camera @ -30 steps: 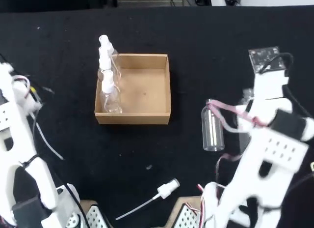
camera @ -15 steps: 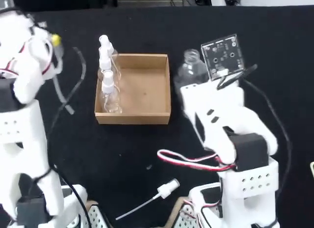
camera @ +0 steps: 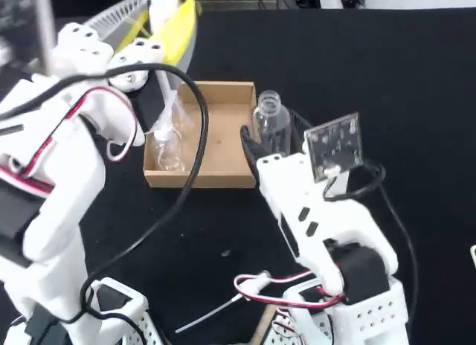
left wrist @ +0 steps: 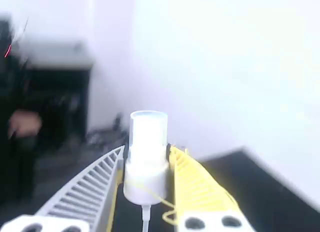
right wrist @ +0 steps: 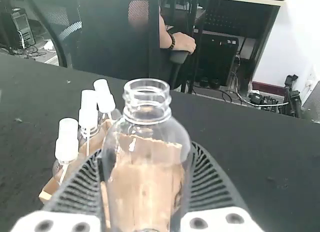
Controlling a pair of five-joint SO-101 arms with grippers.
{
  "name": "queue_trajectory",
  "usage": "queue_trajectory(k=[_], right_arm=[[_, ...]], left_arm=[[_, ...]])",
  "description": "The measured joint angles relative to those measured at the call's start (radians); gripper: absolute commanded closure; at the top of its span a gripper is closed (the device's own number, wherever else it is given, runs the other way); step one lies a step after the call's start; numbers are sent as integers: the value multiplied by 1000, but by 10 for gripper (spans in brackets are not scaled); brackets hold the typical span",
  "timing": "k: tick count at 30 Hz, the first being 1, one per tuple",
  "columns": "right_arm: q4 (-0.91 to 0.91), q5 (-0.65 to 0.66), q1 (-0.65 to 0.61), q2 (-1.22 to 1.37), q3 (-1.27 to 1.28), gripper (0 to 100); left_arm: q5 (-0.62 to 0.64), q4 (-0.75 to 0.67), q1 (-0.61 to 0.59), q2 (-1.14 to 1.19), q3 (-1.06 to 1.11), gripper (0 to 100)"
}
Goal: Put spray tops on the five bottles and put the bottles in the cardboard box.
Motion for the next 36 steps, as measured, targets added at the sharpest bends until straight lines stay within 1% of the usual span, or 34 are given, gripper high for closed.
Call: queue_trajectory(k=[3,7,13,16,20,24,32,36], right_arm=[[-2,0,0,-38,48,987],[-5,0,0,-71,75,987],[-5,0,-2,-92,84,987],[-5,0,-2,-92,84,987],[-5,0,-2,-92,84,987],[-5,0,-2,-92,84,987],[-20,0,-2,-92,104,987],[-23,2,-2,-92,104,987]], left_arm=[[0,-89,66,0,-9,970],[-25,-144,189,-2,43,970],[-207,-313,313,0,178,970],[-258,-408,347,0,244,970],[-269,-483,351,2,287,970],[-272,-488,358,2,288,970],[-272,-351,359,2,288,970],[-272,-321,359,2,288,970]])
